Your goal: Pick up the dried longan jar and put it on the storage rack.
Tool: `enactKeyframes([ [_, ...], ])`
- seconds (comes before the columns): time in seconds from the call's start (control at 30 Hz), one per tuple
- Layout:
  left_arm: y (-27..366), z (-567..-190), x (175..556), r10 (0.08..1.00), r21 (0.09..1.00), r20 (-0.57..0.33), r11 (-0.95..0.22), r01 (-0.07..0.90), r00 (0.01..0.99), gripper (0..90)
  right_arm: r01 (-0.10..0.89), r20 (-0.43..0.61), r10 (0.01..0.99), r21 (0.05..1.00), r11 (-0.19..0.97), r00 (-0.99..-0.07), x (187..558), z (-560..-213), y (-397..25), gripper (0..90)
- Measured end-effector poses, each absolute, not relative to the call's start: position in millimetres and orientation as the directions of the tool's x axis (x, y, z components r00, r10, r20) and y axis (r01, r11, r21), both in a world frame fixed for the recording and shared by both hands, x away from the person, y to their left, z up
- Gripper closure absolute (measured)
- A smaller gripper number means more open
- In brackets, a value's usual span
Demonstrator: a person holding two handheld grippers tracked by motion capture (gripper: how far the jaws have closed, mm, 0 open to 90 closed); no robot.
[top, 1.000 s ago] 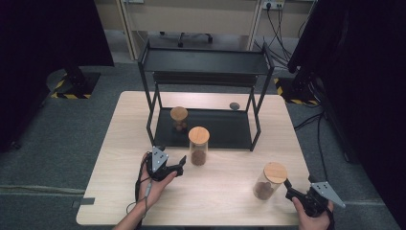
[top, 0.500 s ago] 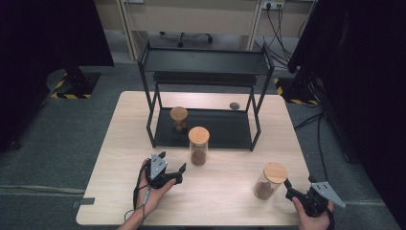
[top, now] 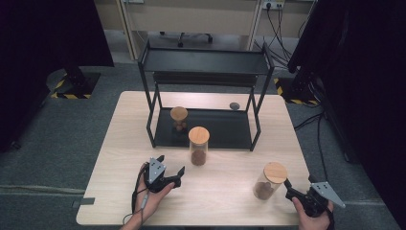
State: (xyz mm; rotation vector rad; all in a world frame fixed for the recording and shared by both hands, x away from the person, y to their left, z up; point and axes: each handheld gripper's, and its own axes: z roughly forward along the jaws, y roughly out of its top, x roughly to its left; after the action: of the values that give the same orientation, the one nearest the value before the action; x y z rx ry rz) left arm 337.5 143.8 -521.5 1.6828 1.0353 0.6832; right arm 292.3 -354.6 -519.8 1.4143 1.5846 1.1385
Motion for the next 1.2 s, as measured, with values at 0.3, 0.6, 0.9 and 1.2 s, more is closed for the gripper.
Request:
enactKeyframes([
  [0.3, 142.4, -526.3, 337.0, 0.878, 0.937, -0.033, -0.139, 0.32, 0.477, 9.9, 0.355, 0.04, 0.988, 0.935, 0.015, -0.146, 292.1, -519.9, -354.2, 4.8],
  [0.6, 142.2, -526.3, 337.8, 0.876, 0.936, -0.038, -0.137, 0.324, 0.481, 9.9, 0.355, 0.037, 0.988, 0.935, 0.018, -0.148, 292.2, -519.9, -353.9, 4.8],
  [0.9, 142.7, -526.3, 337.8, 0.873, 0.937, -0.043, -0.134, 0.323, 0.486, 9.9, 0.353, 0.031, 0.988, 0.935, 0.024, -0.15, 291.9, -519.9, -353.3, 4.8],
  [1.2, 142.8, -526.3, 337.8, 0.871, 0.937, -0.044, -0.134, 0.321, 0.49, 9.9, 0.353, 0.034, 0.987, 0.936, 0.023, -0.157, 291.9, -519.9, -353.8, 4.6],
])
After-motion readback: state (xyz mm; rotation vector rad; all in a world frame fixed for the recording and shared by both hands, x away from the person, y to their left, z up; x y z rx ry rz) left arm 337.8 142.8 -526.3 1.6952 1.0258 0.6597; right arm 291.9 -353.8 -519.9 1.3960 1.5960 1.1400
